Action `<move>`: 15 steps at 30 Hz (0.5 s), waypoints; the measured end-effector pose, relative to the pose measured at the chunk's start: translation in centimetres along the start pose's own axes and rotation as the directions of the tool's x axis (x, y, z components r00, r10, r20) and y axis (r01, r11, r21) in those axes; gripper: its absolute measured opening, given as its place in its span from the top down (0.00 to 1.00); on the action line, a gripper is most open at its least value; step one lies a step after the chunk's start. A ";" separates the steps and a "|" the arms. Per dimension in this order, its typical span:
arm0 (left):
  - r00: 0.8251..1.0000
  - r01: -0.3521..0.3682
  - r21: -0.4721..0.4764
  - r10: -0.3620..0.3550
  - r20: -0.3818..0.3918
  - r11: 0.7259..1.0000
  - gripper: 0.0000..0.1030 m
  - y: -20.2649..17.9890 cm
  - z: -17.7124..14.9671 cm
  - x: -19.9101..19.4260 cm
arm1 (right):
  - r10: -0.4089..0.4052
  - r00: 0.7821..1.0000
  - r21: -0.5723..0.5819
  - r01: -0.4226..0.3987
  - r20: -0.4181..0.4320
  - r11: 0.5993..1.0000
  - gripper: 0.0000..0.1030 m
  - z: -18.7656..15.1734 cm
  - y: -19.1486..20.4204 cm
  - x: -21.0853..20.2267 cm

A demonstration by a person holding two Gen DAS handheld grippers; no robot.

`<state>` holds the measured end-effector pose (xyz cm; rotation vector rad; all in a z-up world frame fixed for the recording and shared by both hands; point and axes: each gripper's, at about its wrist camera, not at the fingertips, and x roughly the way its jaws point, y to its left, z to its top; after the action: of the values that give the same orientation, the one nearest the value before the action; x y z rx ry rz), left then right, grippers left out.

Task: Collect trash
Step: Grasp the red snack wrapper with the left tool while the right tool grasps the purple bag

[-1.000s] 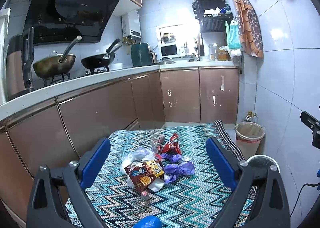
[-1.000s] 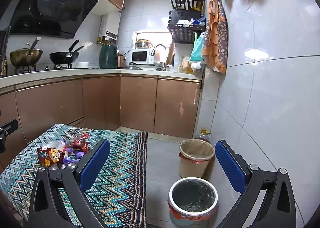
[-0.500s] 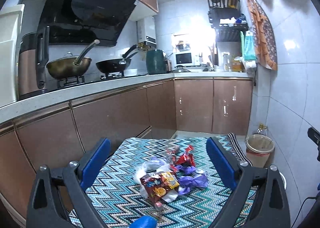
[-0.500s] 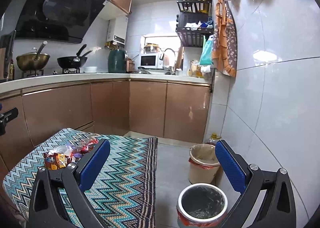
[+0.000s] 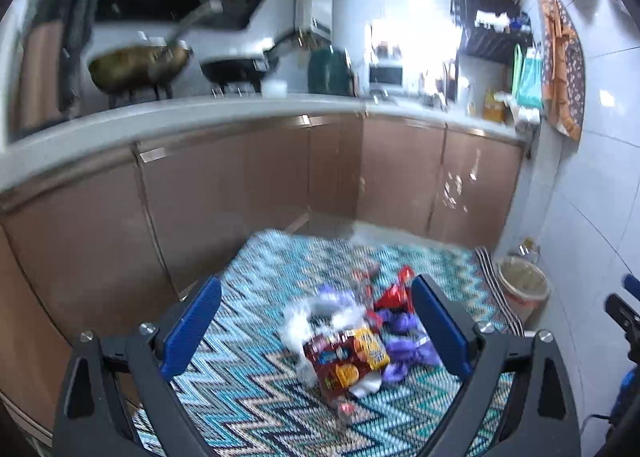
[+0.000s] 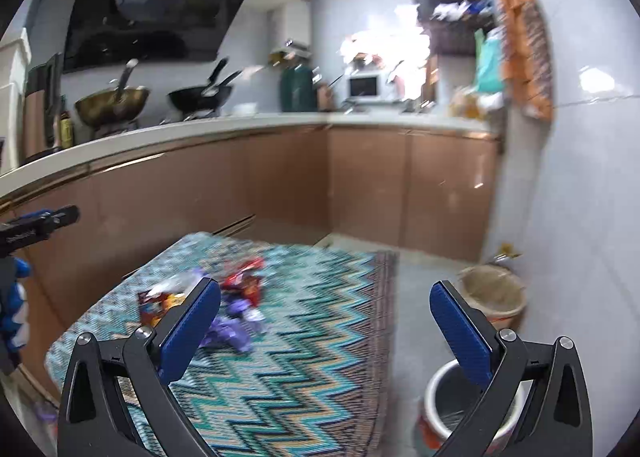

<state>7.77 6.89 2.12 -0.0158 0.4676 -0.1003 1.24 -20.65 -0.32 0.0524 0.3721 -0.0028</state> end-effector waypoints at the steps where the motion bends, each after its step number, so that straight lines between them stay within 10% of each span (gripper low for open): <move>1: 1.000 0.011 -0.002 -0.011 -0.029 1.000 0.07 0.2 -0.4 0.8 | 0.024 0.999 -0.003 -0.024 -0.022 1.000 0.06 -0.1 0.3 1.2; 7: 0.979 0.088 0.014 -0.084 -0.185 0.996 0.09 -0.1 -4.6 5.4 | 0.177 0.970 -0.016 -0.182 -0.167 0.983 0.29 -1.6 2.6 7.9; 15: 0.953 0.234 0.106 -0.207 -0.219 0.966 0.22 -1.4 -5.7 9.7 | 0.339 0.870 0.014 -0.358 -0.359 0.934 0.42 -5.3 5.7 16.3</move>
<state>13.63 4.59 -7.30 0.0718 0.6661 -0.3558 14.62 -14.60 -10.87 0.0677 0.7237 0.3812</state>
